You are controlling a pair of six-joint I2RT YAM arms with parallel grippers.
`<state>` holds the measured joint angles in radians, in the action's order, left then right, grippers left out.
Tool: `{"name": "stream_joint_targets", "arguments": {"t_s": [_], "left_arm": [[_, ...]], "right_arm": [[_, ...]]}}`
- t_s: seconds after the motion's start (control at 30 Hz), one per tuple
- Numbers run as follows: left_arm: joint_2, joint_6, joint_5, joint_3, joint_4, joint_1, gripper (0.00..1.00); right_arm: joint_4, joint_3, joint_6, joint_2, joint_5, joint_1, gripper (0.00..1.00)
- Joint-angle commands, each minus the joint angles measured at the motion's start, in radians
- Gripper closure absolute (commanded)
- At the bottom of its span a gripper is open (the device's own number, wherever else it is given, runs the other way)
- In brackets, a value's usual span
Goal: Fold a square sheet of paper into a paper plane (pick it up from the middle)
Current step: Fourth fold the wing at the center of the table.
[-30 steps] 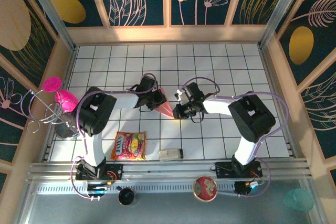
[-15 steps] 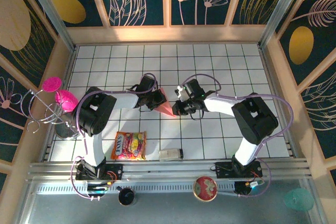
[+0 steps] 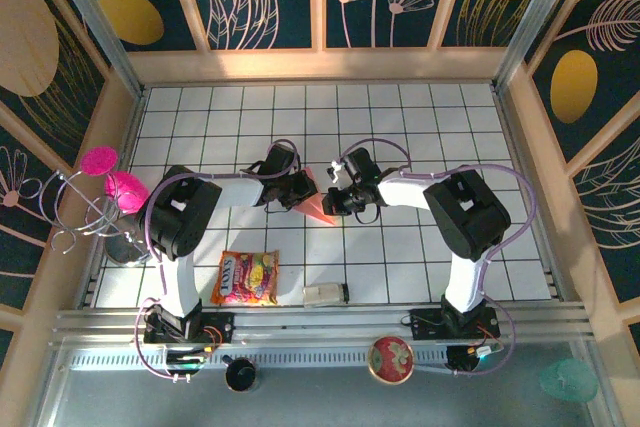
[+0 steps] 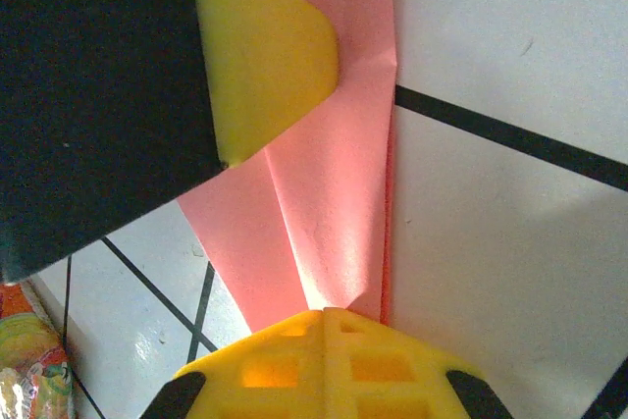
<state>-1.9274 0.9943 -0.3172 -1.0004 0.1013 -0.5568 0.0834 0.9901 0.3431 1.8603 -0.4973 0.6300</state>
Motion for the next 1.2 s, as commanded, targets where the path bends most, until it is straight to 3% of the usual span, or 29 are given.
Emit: {"name": "stream_joint_targets", "arguments": {"t_s": [0.0, 0.3, 0.73, 0.9, 1.17], "left_arm": [[0.015, -0.035, 0.046, 0.034, -0.064, 0.018, 0.85], [0.145, -0.059, -0.069, 0.080, 0.112, 0.012, 0.85], [0.068, -0.061, -0.091, 0.084, 0.091, -0.025, 0.89], [0.034, -0.069, -0.070, 0.050, 0.048, -0.025, 0.89], [0.022, -0.082, 0.055, 0.045, -0.053, -0.001, 0.89]], "right_arm": [[0.013, -0.012, 0.001, 0.020, 0.018, 0.007, 0.96], [0.049, -0.011, -0.007, 0.043, 0.053, 0.021, 0.98], [0.055, -0.002, -0.001, 0.047, 0.045, 0.024, 0.97], [0.070, 0.000, -0.004, 0.059, 0.053, 0.031, 0.97], [0.111, -0.030, 0.002, 0.069, 0.112, 0.032, 0.97]]}}
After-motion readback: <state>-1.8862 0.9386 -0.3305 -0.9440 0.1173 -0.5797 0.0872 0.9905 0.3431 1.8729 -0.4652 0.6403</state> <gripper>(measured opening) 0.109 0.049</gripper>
